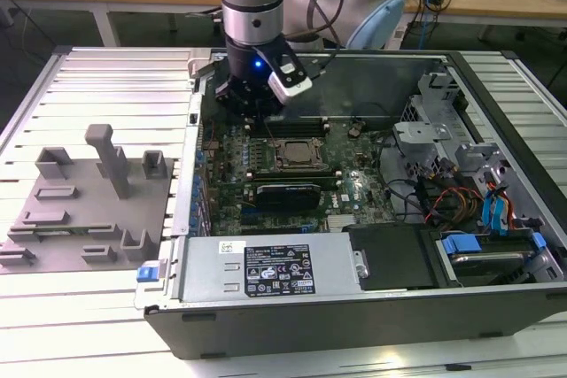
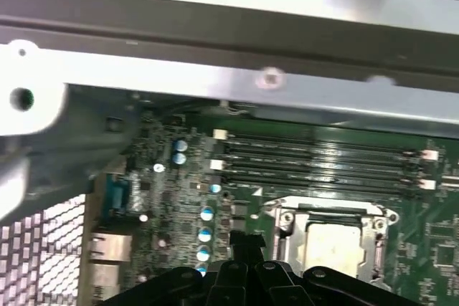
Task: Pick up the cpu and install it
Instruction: 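Install the first cpu locking lever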
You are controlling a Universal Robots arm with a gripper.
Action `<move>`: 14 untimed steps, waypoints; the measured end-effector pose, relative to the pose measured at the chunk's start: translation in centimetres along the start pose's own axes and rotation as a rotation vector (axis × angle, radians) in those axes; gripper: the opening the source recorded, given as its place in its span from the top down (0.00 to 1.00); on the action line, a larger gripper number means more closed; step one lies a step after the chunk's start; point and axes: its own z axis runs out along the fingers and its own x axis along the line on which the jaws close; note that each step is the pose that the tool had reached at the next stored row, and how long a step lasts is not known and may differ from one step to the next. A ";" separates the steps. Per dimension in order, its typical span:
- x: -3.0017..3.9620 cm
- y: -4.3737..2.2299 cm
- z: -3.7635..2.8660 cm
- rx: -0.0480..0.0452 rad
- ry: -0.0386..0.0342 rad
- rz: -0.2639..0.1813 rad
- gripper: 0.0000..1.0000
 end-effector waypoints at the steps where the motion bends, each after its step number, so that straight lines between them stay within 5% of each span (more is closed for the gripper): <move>1: 0.09 0.01 0.00 -0.0001 0.0002 0.000 0.89; 9: 0.19 0.01 -0.07 0.0002 0.0004 0.000 0.89; 14: 0.14 0.02 -1.03 0.0000 0.0002 0.000 0.89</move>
